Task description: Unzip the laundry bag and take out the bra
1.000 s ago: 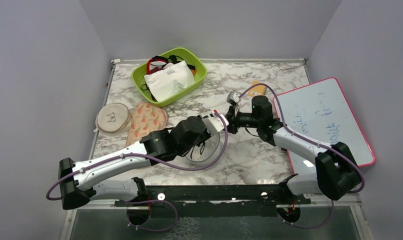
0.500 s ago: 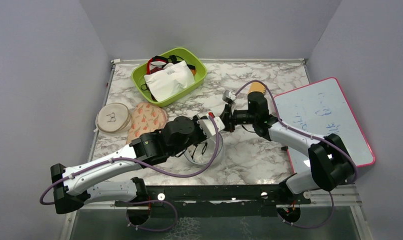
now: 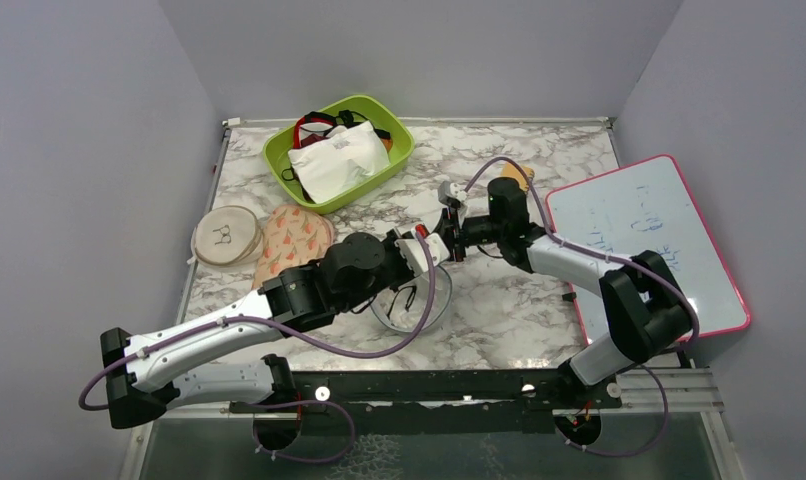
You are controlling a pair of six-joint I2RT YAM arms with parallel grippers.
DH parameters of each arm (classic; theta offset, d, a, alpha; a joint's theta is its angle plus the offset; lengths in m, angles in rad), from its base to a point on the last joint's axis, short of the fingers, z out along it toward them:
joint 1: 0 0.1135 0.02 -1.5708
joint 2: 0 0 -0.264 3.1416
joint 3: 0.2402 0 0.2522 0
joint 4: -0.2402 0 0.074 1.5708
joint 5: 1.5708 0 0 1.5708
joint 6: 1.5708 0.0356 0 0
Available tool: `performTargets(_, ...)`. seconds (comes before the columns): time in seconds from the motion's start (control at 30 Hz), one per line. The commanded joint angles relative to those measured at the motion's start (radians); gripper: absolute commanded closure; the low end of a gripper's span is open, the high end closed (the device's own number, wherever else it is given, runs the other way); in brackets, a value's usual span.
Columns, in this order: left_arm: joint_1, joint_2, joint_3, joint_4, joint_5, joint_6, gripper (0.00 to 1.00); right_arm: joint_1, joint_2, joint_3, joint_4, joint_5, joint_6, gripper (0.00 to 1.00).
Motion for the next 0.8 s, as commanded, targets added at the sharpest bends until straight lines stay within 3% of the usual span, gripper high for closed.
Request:
performTargets(0.0, -0.004, -0.042, -0.019, 0.099, 0.040, -0.035, 1.00, 0.000, 0.028, 0.024, 0.067, -0.121, -0.054, 0.94)
performTargets(0.17, -0.004, -0.050, -0.024, 0.102, 0.039, -0.051, 1.00, 0.002, 0.043, 0.038, 0.087, -0.155, -0.086, 0.92)
performTargets(0.23, -0.003, -0.051, -0.027, 0.102, 0.032, -0.065, 1.00, 0.002, 0.047, 0.047, 0.070, -0.121, -0.071, 0.88)
performTargets(0.37, -0.003, -0.055, -0.034, 0.093, -0.041, -0.126, 1.00, 0.000, 0.025, 0.061, -0.031, 0.063, 0.038, 0.64)
performTargets(0.5, -0.003, -0.045, -0.028, 0.055, -0.136, -0.216, 1.00, -0.011, -0.040, 0.009, -0.098, 0.254, 0.120, 0.47)
performTargets(0.57, -0.003, -0.024, -0.007, 0.009, -0.152, -0.259, 1.00, -0.033, -0.094, -0.018, -0.147, 0.366, 0.167, 0.30)
performTargets(0.77, 0.001, 0.017, 0.053, -0.087, -0.200, -0.387, 1.00, -0.119, -0.216, 0.008, -0.422, 0.631, 0.266, 0.14)
